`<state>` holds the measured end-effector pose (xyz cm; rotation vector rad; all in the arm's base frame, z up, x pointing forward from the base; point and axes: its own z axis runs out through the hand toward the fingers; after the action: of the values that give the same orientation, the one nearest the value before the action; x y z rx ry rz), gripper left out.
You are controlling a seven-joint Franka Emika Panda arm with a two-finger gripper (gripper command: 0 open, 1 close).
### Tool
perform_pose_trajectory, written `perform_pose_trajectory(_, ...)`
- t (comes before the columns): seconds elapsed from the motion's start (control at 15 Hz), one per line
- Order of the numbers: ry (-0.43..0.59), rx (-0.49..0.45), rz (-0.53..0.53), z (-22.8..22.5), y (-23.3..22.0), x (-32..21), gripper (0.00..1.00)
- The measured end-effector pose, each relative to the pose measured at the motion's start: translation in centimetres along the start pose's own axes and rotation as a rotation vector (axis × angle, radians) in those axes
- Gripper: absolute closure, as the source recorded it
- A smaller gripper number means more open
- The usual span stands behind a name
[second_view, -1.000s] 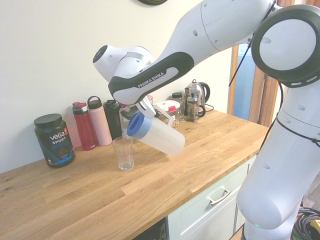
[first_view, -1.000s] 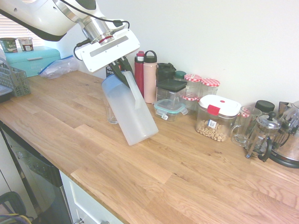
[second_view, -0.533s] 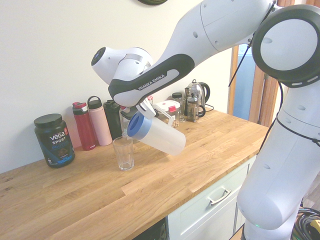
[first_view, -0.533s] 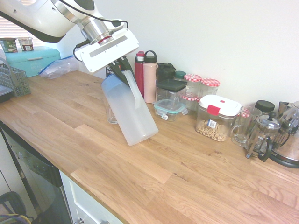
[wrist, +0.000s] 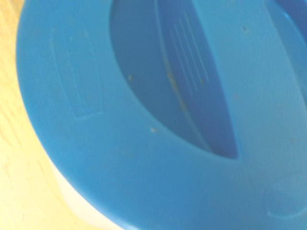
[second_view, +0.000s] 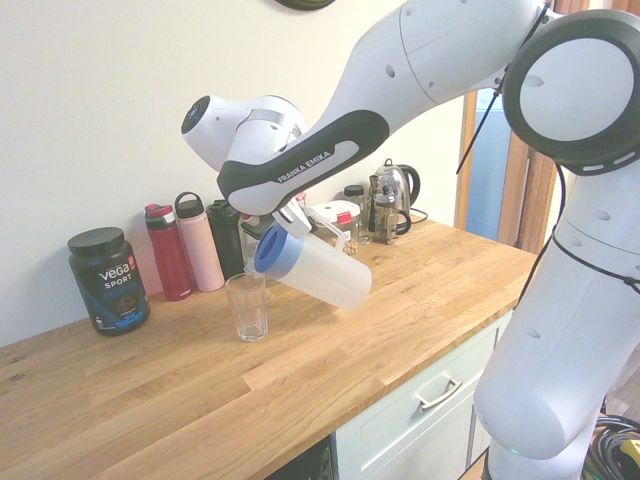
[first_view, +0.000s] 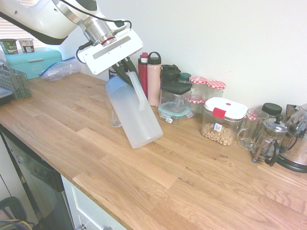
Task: Pour me some water
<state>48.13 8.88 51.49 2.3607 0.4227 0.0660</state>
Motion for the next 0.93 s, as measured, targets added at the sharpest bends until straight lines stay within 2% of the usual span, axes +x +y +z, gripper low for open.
perform_pose_trajectory(0.2,0.029,0.035,0.068,-0.1,2.3,-0.7,1.0)
perform_pose_trajectory(0.47,0.083,0.205,0.265,1.1,9.7,-4.3,1.0)
perform_pose_trajectory(0.73,0.097,0.365,0.502,8.0,18.4,-9.4,1.0)
perform_pose_trajectory(0.93,0.082,0.435,0.691,13.6,20.5,-11.2,1.0)
